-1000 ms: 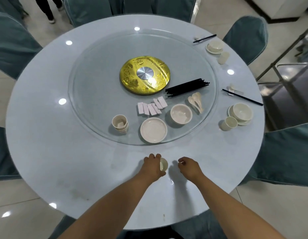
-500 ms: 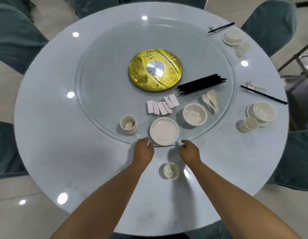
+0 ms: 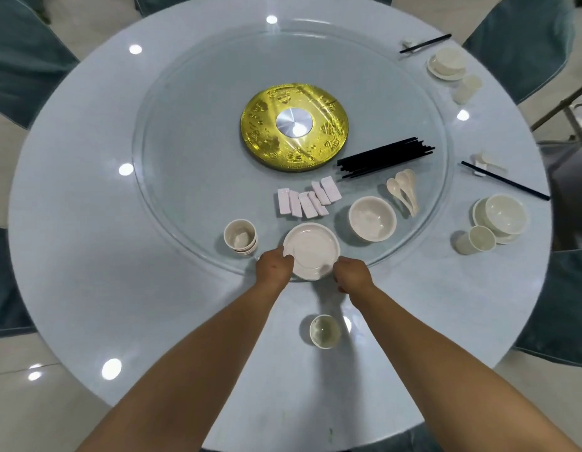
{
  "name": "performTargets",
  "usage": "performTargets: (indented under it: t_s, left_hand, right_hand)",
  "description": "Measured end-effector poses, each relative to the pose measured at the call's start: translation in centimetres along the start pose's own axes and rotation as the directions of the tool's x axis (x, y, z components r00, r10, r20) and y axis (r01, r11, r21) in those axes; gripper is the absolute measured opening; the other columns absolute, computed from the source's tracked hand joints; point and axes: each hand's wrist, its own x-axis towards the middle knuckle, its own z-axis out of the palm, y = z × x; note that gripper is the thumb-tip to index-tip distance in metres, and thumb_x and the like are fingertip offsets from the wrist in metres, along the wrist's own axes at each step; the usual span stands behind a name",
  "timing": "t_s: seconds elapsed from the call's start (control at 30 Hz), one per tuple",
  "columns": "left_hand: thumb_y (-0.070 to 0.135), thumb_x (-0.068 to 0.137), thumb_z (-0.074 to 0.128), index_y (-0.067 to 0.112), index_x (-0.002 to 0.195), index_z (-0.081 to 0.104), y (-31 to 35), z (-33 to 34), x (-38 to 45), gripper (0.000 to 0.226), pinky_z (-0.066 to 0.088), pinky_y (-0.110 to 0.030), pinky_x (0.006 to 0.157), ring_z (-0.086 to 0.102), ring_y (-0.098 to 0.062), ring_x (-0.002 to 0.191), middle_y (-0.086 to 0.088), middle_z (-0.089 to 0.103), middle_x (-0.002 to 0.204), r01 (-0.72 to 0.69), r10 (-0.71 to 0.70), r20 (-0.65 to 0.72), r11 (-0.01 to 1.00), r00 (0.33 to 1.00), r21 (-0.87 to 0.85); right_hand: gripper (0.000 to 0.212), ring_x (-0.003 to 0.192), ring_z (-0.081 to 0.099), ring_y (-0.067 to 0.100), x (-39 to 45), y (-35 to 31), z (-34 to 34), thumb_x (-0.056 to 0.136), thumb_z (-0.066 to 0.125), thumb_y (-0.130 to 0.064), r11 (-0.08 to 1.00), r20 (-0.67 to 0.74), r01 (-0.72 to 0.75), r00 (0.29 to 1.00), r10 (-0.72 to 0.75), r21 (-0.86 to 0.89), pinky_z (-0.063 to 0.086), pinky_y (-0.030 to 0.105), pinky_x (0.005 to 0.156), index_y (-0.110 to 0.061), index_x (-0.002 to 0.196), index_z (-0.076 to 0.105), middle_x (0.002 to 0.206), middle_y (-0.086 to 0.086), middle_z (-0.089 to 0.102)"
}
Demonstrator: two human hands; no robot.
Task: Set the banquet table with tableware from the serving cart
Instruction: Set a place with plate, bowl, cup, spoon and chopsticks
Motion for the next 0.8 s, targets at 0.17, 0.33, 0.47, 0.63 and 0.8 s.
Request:
performTargets:
  t_s: [0.17,0.33,0.47,0.63,0.8]
  left_hand:
    - [0.02,0.091,0.058,0.009,0.123,0.068,0.2,-0.1,-0.5,0.035,0.044,-0.026,0.098,0.062,-0.025,0.115,-0.011,0.068,0.122,-0.078,0.075,-0.122,0.997,0.99,-0.013]
    - [0.021,0.088,0.068,0.009,0.097,0.068,0.8,0.0,-1.4,0.016,0.045,-0.023,0.08,0.062,-0.016,0.084,0.001,0.067,0.086,-0.125,0.101,-0.232,0.988,0.968,-0.092]
    - [0.02,0.086,0.068,0.011,0.1,0.065,1.4,0.6,-2.8,0.016,0.053,-0.031,0.086,0.067,-0.022,0.09,0.0,0.069,0.088,-0.06,0.029,-0.217,0.989,0.976,-0.134]
    - [0.018,0.083,0.067,0.012,0.099,0.071,2.2,2.5,-5.1,0.018,0.054,-0.037,0.092,0.069,-0.027,0.092,-0.006,0.074,0.094,-0.101,0.095,-0.104,0.994,0.99,-0.051]
    - [0.018,0.085,0.065,0.008,0.092,0.075,4.3,6.5,-8.3,0.016,0.049,-0.026,0.081,0.066,-0.025,0.092,-0.007,0.074,0.091,-0.221,0.219,0.027,0.967,0.975,0.124]
  right_hand:
    - [0.024,0.075,0.051,0.025,0.6,0.1,-0.2,0.088,0.047,-0.013,0.981,-0.028,0.038,0.999,-0.044,-0.189,0.037,0.028,0.069,-0.013,0.065,0.054,0.071,0.004,0.055]
    - [0.025,0.068,0.048,0.029,0.2,0.7,0.2,0.088,0.05,-0.013,0.991,-0.2,0.1,0.973,-0.117,-0.089,0.039,0.033,0.059,-0.006,0.065,0.057,0.066,0.01,0.054]
    - [0.016,0.092,0.066,0.025,-0.8,1.4,-1.1,0.089,0.061,-0.017,0.987,-0.252,0.079,0.967,-0.041,0.142,0.053,0.039,0.09,-0.008,0.099,0.069,0.097,0.006,0.071]
    - [0.019,0.093,0.068,0.028,-3.1,4.5,-4.2,0.086,0.061,-0.016,0.972,-0.255,0.066,0.967,-0.006,0.227,0.053,0.043,0.092,-0.012,0.102,0.071,0.099,0.007,0.073]
    - [0.009,0.081,0.069,0.027,-6.0,8.7,-8.7,0.084,0.06,-0.015,0.971,-0.314,-0.003,0.946,0.081,0.24,0.055,0.044,0.086,-0.014,0.081,0.068,0.072,0.005,0.072]
